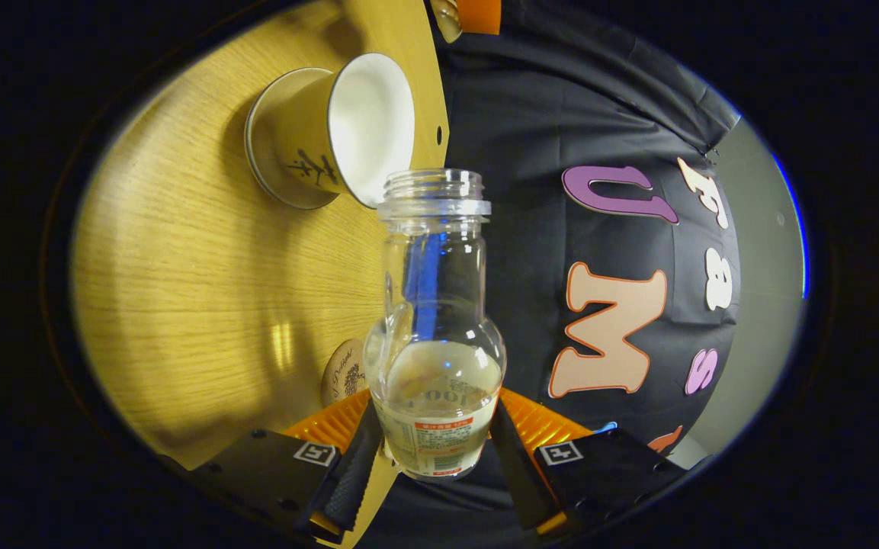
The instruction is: Open the teacup lid with one hand, grasp the water bottle and pour water into the teacup with the other hand; after pouring, place the water bottle on the coaster and then close the teacup lid.
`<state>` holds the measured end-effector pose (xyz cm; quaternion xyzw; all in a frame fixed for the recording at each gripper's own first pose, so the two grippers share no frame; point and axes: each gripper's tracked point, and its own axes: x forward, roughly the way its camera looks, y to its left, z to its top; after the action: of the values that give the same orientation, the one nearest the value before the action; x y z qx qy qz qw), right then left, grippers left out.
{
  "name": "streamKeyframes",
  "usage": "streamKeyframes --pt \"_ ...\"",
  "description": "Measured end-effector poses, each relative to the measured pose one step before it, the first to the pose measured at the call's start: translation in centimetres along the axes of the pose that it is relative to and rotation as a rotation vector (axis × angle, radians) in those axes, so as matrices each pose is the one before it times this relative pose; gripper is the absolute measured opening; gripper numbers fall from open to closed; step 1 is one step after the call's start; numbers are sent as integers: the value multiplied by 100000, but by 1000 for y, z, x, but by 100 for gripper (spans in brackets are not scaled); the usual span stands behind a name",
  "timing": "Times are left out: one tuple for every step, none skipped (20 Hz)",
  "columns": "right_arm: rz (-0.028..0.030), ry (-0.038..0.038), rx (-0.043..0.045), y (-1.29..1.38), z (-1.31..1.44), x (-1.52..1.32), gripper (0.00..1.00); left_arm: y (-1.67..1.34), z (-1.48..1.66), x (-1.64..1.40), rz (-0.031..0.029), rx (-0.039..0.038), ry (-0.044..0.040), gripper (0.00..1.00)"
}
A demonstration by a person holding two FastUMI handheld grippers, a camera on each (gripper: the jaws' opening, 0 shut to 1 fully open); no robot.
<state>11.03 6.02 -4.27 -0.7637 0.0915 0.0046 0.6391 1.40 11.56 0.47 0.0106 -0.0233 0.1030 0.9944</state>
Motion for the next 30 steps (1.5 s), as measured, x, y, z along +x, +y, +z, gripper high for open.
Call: streamKeyframes --pt "-1062 -470 -2077 -267 113 -18 81 15 -39 9 12 -53 19 26" --pt "-994 -325 -1934 -357 52 66 80 29 46 -37 18 48 -30 26" --pt "-584 -469 -1913 -123 115 -99 80 -40 -36 32 16 24 -21 26" --pt "-665 -485 -1906 157 162 72 81 -33 61 13 -10 8 0 26" --pt "-946 -277 -1629 -112 93 -52 81 2 -56 -9 13 2 1 26" --pt "-85 -272 -798 -35 -4 -6 80 -1 28 9 -12 -18 -39 26" --pt "-283 -89 -828 -39 36 -117 81 24 -39 -33 12 16 37 26" --pt "-681 -128 -759 -111 124 43 81 -33 16 73 10 -18 -28 26" --pt "-814 -310 -951 -127 39 35 81 -2 -42 3 -10 -43 1 26" --pt "-767 -54 -763 -106 -46 106 81 18 85 -58 17 -63 66 26" --pt "-475 212 -85 -64 -120 -13 80 17 -55 -44 4 23 -42 26" --pt "-406 294 37 -82 -22 115 80 21 41 -9 7 82 -13 26" --pt "-886 194 -125 -176 0 -62 80 -58 -70 73 18 -4 -6 26" --pt "-1074 12 -233 -164 39 54 80 10 29 35 -4 -3 8 26" --pt "-971 227 179 -157 54 36 80 -20 -7 -76 15 5 -14 26" --pt "-534 262 572 59 -106 -33 80 -19 19 9 -2 13 9 26" --pt "-711 394 480 44 40 -105 81 6 -13 73 -6 -20 -15 26" --pt "-849 243 88 -44 60 -72 81 12 50 0 1 -71 28 26" --pt "-1003 79 -498 -99 88 -99 80 30 -49 -112 5 53 8 26" --pt "-1087 -49 -830 -216 91 -64 80 0 40 -12 6 19 -23 26" --pt "-780 -305 -977 -76 124 -53 80 -22 -102 33 4 4 -29 26" --pt "-927 -297 -1049 -88 27 41 81 4 57 80 71 2 -16 26" --pt "-591 -337 -946 -37 86 -57 80 97 -40 -60 118 10 13 26" --pt "-683 -132 -458 -29 -4 -2 80 -4 34 -84 31 -9 3 28" --pt "-493 -447 -179 30 110 -96 81 -27 -37 -7 -9 15 13 26" --pt "-591 -548 -410 -88 138 19 81 11 26 -15 -1 -5 -4 26" --pt "-221 -656 -767 59 181 -135 81 -2 35 36 9 3 17 26" --pt "-501 -700 -1073 -78 119 -10 81 20 88 -41 2 3 -5 26" --pt "-516 -808 -1457 -40 270 -214 81 -20 -90 72 5 -3 7 26" --pt "-313 -889 -1668 -54 149 -177 81 -3 54 -18 8 1 8 26"
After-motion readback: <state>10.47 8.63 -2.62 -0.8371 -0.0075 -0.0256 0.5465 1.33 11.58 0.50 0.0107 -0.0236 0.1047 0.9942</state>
